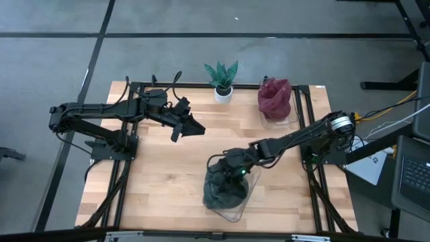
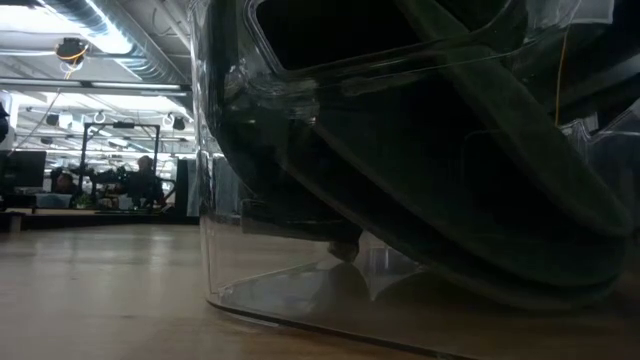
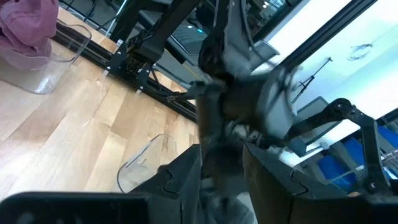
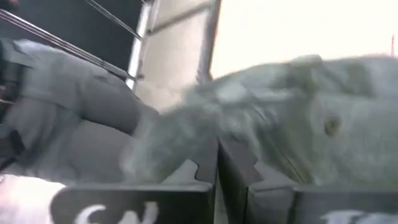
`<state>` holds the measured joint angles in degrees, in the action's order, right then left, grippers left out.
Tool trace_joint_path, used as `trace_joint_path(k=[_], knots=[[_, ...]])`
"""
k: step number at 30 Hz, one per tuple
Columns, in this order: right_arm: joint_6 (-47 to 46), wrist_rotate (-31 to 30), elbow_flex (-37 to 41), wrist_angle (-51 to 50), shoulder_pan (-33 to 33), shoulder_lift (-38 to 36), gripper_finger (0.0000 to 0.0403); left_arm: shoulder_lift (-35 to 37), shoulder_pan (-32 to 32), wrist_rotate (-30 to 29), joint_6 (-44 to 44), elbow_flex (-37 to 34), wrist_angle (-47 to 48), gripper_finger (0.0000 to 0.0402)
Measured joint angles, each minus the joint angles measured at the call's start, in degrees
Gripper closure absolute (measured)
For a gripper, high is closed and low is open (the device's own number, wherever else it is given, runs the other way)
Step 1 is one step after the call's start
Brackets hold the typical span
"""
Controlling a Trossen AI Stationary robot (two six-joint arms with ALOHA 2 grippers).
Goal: Pick & Place hat
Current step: Put the gray cap into the bottom middle transparent bin, then return to Home Position
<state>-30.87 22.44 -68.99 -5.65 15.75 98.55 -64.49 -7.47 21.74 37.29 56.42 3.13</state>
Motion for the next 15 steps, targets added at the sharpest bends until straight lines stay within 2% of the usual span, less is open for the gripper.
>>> trace_joint_path(k=[8, 15], knots=[[-0.45, 0.03, 0.0, 0.02, 0.0, -9.43, 0.0394, 0.0, -0.02, 0.0, -0.13, -0.02, -0.4, 0.0286], [-3.45, -0.26, -0.02, 1.83, -0.19, -15.16, 0.0394, 0.0, 0.0, 0.01, -4.85, -0.02, -0.3, 0.0286]])
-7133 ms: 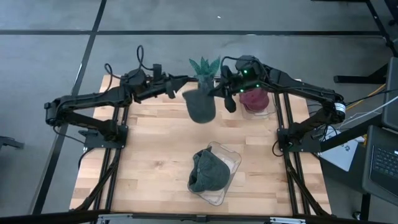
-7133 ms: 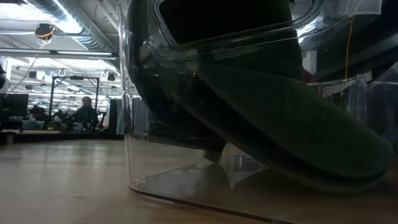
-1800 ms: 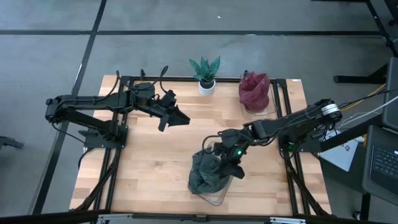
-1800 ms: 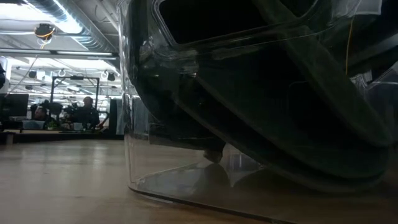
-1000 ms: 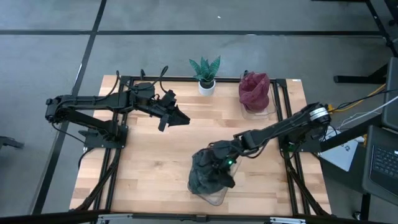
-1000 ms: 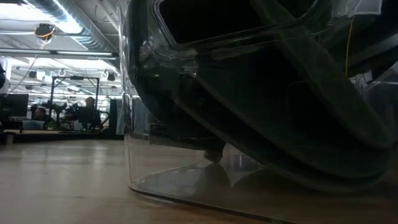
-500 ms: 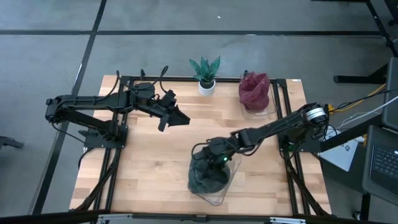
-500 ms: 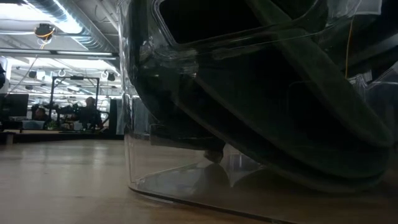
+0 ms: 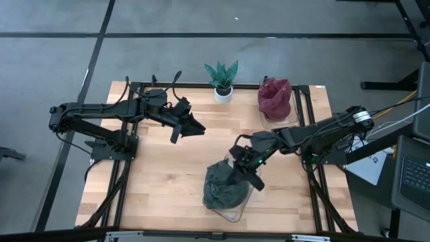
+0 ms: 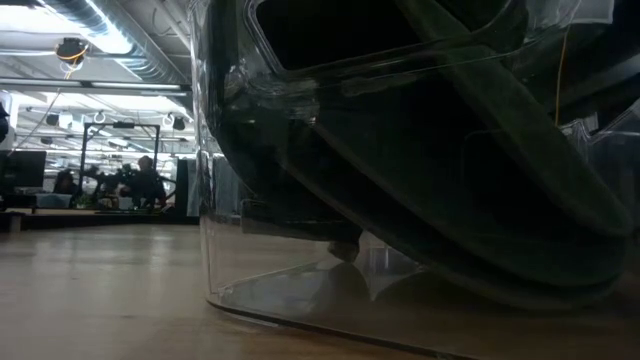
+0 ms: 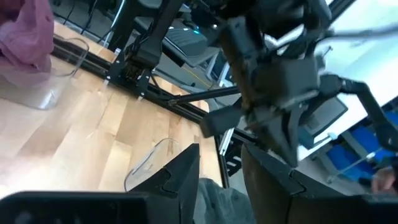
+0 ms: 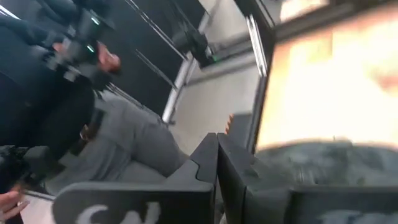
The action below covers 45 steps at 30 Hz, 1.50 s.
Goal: Pick & Place hat
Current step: Return to Home Position
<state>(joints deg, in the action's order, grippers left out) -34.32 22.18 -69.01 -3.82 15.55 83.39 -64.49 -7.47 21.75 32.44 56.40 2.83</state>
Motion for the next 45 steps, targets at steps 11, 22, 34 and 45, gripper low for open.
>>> trace_joint_path(k=[11, 22, 34, 45], knots=[[9.26, 3.36, 0.0, -1.45, -1.26, -5.52, 0.0395, 0.06, 0.03, 12.33, -12.24, 0.0, -3.7, 0.0286], [20.35, -18.64, -0.04, -38.52, -0.76, -24.15, 0.0395, 0.63, -0.02, 13.29, -12.1, 0.0, -4.81, 0.0286], [24.15, -25.25, 12.09, -38.75, -1.77, -48.05, 0.0395, 0.63, -0.02, 8.42, -7.74, 0.0, -4.77, 0.0286], [29.8, -25.69, 44.52, -0.56, -1.8, -67.05, 0.0395, 0.63, 0.01, 6.42, -3.97, 0.0, -4.79, 0.0286]])
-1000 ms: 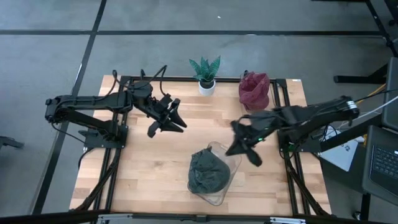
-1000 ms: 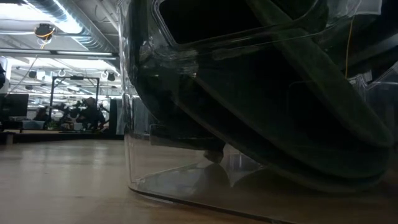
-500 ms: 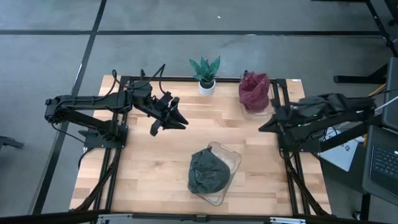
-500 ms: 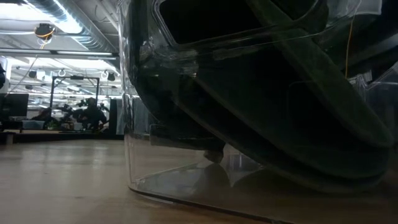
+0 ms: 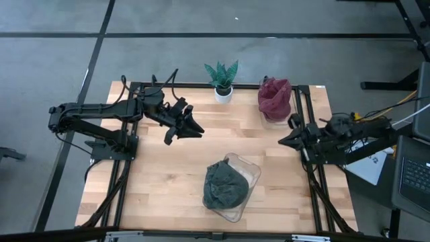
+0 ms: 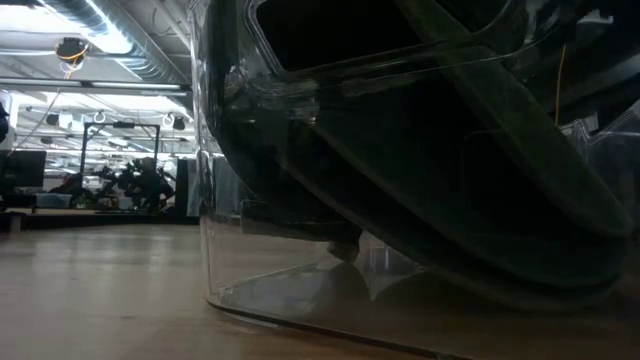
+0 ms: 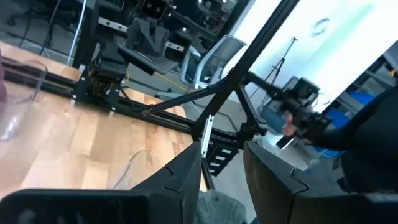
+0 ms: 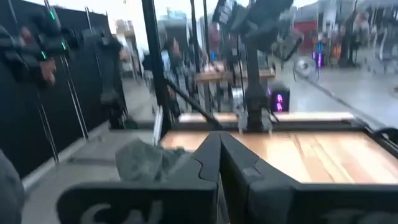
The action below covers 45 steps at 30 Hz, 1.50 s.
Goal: Pick & Place hat
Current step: Return to Home Position
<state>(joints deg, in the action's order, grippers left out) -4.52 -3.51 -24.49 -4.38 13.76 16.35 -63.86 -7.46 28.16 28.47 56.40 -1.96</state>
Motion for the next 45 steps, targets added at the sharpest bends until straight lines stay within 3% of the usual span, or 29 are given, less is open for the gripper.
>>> trace_joint_path(k=[5, 13, 19, 22, 30, 34, 40, 45], knots=[[-1.01, 0.05, 9.56, 9.92, 0.02, -6.1, 0.0395, 0.0, -0.02, -0.02, 3.22, 0.0, 0.04, 0.0286], [-1.27, -2.45, 19.24, 11.26, 0.0, -16.21, 0.0395, 0.0, -0.4, -1.05, 3.35, 0.0, 0.36, 0.0286], [-2.46, -2.75, 22.96, 12.89, -1.5, -16.29, 0.0395, 0.0, -0.52, -2.43, 7.61, 0.0, 0.88, 0.0286], [-2.73, -1.44, 24.24, 10.08, -2.81, -16.25, 0.0395, 0.02, -0.52, 0.3, 4.66, 0.02, 1.92, 0.0286], [-2.57, 3.35, 24.09, 5.54, -6.6, -16.09, 0.0395, 1.47, -0.44, 0.14, -0.35, -0.89, 9.41, 0.0286], [-3.39, 3.71, 24.09, 5.38, -7.92, -15.82, 0.0395, 7.3, 0.9, -4.49, -0.18, -7.5, 7.36, 0.0286], [-4.15, 3.62, 24.09, 5.36, -9.06, -15.75, 0.0395, 20.74, 6.19, -13.63, 2.25, -25.92, -2.41, 0.0286], [-4.06, 3.63, 24.09, 5.36, -9.16, -15.73, 0.0395, 28.32, 6.45, -21.05, -2.92, -37.11, -8.8, 0.0286]])
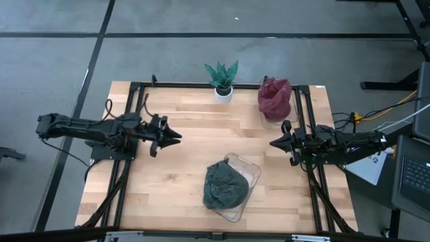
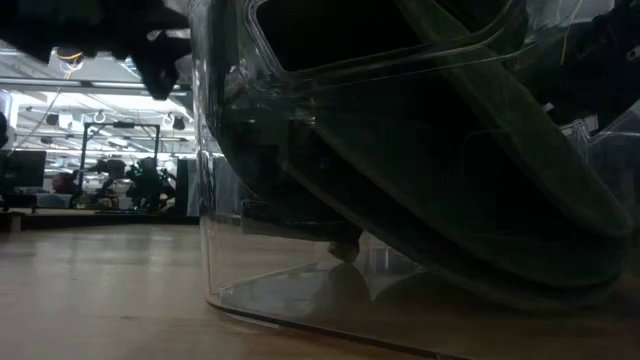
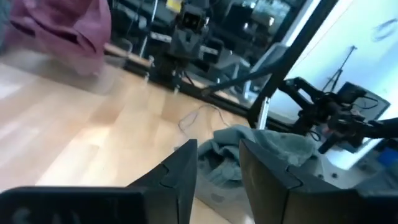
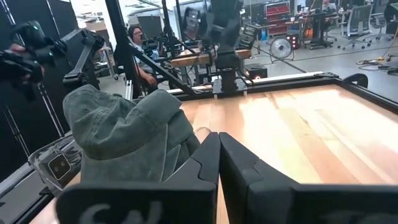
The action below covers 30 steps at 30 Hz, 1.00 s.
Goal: Pick & Place hat
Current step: Return to Home Position
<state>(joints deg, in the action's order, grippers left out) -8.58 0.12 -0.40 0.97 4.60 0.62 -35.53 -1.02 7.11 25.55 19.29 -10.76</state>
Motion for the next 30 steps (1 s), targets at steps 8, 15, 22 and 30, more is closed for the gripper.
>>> trace_joint_path(k=[8, 15, 22, 30], knots=[[0.0, -0.02, 0.0, 0.0, 0.0, 0.0, 0.0395, 6.51, -0.59, 1.05, -2.22, -17.39, -21.06, 0.0286], [0.02, -0.02, 0.0, 0.0, 0.02, 0.0, 0.0395, 10.26, -0.59, -0.9, -7.32, -18.8, -18.36, 0.0286], [0.02, -0.02, 0.0, 0.0, 0.02, 0.0, 0.0395, 22.89, -0.63, -1.64, -8.35, -18.8, -4.37, 0.0286], [0.04, -0.01, 0.0, 0.0, 0.02, 0.01, 0.0395, 35.58, -0.63, -1.9, -10.3, -18.8, 8.66, 0.0286]])
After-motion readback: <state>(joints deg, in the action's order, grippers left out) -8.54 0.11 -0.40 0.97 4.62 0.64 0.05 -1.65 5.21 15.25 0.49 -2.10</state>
